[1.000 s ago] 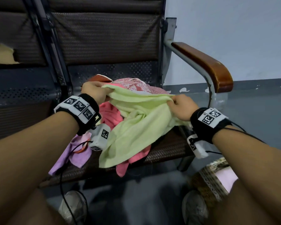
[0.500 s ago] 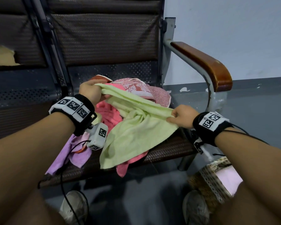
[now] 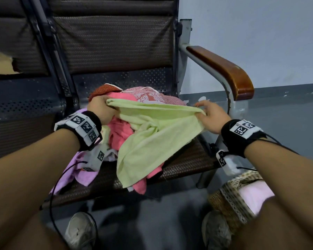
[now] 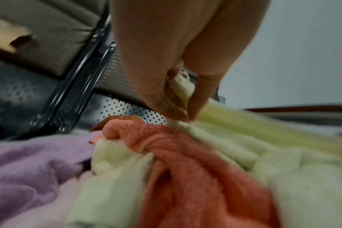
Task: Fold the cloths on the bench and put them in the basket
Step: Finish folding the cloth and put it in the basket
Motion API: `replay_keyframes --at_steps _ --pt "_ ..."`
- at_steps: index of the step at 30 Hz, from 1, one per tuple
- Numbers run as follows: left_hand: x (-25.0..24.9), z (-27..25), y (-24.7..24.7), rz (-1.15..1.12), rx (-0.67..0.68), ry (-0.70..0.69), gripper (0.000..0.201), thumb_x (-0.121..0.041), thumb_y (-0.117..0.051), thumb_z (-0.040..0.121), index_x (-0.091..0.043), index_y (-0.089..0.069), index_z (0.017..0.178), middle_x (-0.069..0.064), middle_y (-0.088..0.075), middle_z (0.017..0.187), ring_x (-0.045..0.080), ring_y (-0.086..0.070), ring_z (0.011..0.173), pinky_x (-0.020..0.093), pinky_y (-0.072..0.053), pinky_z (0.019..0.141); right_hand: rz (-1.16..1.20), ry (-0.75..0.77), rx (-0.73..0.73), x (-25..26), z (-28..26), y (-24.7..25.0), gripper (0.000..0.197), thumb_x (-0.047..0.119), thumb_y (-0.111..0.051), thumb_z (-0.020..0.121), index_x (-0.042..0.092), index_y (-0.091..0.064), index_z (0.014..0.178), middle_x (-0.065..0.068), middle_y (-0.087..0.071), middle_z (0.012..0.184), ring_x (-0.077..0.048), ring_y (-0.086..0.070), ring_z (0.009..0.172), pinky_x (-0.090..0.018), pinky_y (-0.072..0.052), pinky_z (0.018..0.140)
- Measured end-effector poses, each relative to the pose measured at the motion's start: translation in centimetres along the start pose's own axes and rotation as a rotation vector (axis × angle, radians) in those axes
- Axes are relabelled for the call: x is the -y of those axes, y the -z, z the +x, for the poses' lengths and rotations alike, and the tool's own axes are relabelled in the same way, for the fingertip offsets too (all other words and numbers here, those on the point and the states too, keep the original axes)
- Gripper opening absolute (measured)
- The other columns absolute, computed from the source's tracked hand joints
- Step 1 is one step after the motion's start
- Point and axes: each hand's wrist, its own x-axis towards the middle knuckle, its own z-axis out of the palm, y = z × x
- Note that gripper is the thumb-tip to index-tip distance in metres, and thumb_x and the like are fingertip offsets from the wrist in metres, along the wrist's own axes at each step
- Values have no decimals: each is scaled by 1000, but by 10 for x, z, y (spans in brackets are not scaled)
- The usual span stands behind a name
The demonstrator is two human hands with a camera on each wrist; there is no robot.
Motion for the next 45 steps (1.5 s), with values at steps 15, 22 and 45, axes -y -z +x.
replay_keyframes --at_steps 15,22,45 --pt "-59 2 57 -414 -213 -202 18 -50 -72 76 -33 -66 80 -12 -69 81 9 -64 73 32 -53 64 -5 86 -200 68 5 69 35 37 -46 91 21 -53 61 4 -53 63 -20 -53 66 -31 -40 60" --pt "-101 4 119 -481 -282 -259 50 -48 -70 80 2 -66 82 13 -63 76 17 -52 70 39 -46 63 192 141 -268 114 9 121 45 48 -51 98 22 -55 61 14 -50 55 -4 -46 54 -26 -37 56" --pt "-199 -76 61 -762 216 -109 18 -4 -52 89 -2 -69 84 11 -67 74 17 -62 56 23 -49 51 652 -102 166 194 -8 99 14 1 -49 90 8 -57 98 -16 -54 90 -28 -54 79 -38 -44 70"
